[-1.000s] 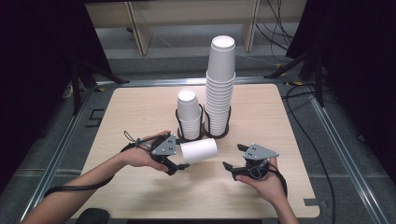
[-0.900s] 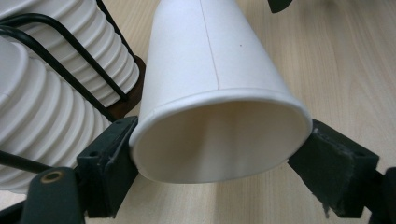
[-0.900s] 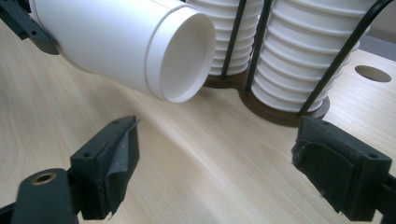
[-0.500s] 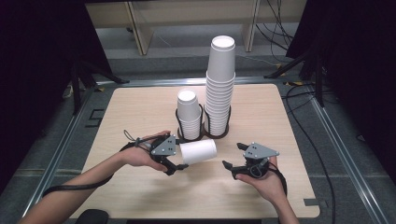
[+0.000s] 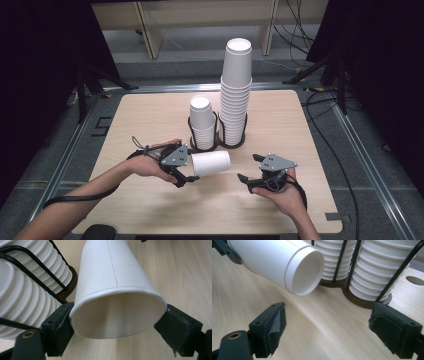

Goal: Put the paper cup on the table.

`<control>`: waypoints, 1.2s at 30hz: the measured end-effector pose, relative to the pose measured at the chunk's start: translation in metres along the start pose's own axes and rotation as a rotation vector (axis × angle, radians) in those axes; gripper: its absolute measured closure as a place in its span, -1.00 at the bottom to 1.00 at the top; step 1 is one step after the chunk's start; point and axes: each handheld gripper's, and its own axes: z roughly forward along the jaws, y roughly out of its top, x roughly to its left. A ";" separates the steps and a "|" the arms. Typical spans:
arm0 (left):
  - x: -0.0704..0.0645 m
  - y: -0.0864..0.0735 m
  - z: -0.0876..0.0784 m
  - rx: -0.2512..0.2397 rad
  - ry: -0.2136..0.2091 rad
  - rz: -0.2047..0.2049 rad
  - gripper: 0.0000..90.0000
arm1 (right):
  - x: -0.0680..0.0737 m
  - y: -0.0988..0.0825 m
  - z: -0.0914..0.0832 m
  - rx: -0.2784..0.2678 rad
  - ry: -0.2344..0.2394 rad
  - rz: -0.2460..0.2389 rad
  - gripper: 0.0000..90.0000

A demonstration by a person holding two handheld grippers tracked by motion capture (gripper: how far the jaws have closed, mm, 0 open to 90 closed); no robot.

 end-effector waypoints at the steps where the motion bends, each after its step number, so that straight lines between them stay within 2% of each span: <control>1: 0.001 0.000 0.000 0.003 -0.006 0.002 -0.59 | -0.001 0.000 0.000 0.004 0.005 -0.013 -0.67; 2: 0.001 0.000 0.001 0.012 -0.005 0.009 -0.59 | -0.002 0.000 0.001 0.002 0.006 -0.030 -0.67; 3: 0.002 0.000 0.001 0.012 -0.012 0.008 -0.59 | -0.001 0.000 0.001 0.016 0.014 -0.011 -0.67; 4: 0.002 0.000 0.002 0.010 -0.014 0.002 -0.59 | -0.003 0.000 0.002 0.010 0.020 -0.043 -0.67; 6: 0.001 0.001 0.003 0.020 -0.011 0.007 -0.59 | -0.004 0.000 0.003 0.026 0.020 -0.055 -0.67; 9: -0.001 0.001 0.004 0.042 -0.018 0.023 -0.59 | -0.004 0.000 0.004 0.028 0.031 -0.063 -0.67; 10: -0.002 0.001 0.006 0.038 -0.021 0.018 -0.59 | -0.004 0.000 0.004 0.038 0.036 -0.047 -0.67; 12: -0.002 0.002 0.006 0.058 -0.035 0.032 -0.59 | -0.004 0.000 0.005 0.040 0.030 -0.054 -0.67; 14: -0.003 0.003 0.006 0.065 -0.033 0.030 -0.59 | -0.003 0.000 0.005 0.046 0.032 -0.061 -0.67; 15: -0.002 0.004 0.004 0.094 -0.043 0.058 -0.59 | -0.002 0.000 0.005 0.046 0.034 -0.066 -0.67; 17: -0.003 0.006 0.005 0.088 -0.046 0.045 -0.59 | -0.001 0.000 0.006 0.040 0.037 -0.065 -0.67; 18: -0.001 0.007 0.004 0.109 -0.058 0.059 -0.59 | 0.000 0.000 0.006 0.046 0.035 -0.071 -0.67; 22: 0.000 0.010 0.003 0.125 -0.064 0.071 -0.59 | 0.001 0.000 0.006 0.067 0.048 -0.076 -0.66; 23: -0.001 0.011 0.004 0.115 -0.054 0.060 -0.59 | 0.001 0.000 0.005 0.070 0.050 -0.079 -0.66; 24: 0.001 0.012 0.003 0.138 -0.061 0.086 -0.59 | 0.000 0.000 0.005 0.064 0.049 -0.106 -0.66; 26: -0.001 0.012 0.005 0.123 -0.059 0.061 -0.59 | 0.001 -0.001 0.005 0.078 0.059 -0.090 -0.66; 28: 0.001 0.014 0.004 0.153 -0.080 0.085 -0.59 | 0.000 -0.001 0.004 0.083 0.067 -0.097 -0.67; 29: 0.001 0.014 0.004 0.153 -0.080 0.085 -0.59 | 0.000 -0.001 0.004 0.083 0.067 -0.097 -0.67; 30: -0.001 0.015 0.005 0.140 -0.068 0.074 -0.59 | 0.000 -0.001 0.003 0.087 0.065 -0.116 -0.66; 31: 0.000 0.016 0.005 0.152 -0.086 0.075 -0.59 | 0.000 -0.001 0.004 0.100 0.079 -0.124 -0.66; 33: 0.000 0.017 0.006 0.153 -0.075 0.081 -0.59 | 0.000 -0.001 0.004 0.117 0.088 -0.119 -0.66; 34: 0.001 0.018 0.006 0.170 -0.092 0.094 -0.60 | -0.001 -0.001 0.005 0.115 0.086 -0.151 -0.67; 35: 0.001 0.018 0.006 0.162 -0.090 0.084 -0.59 | 0.000 -0.001 0.005 0.124 0.090 -0.123 -0.67; 36: 0.001 0.019 0.006 0.168 -0.095 0.089 -0.59 | 0.000 -0.001 0.005 0.128 0.092 -0.125 -0.67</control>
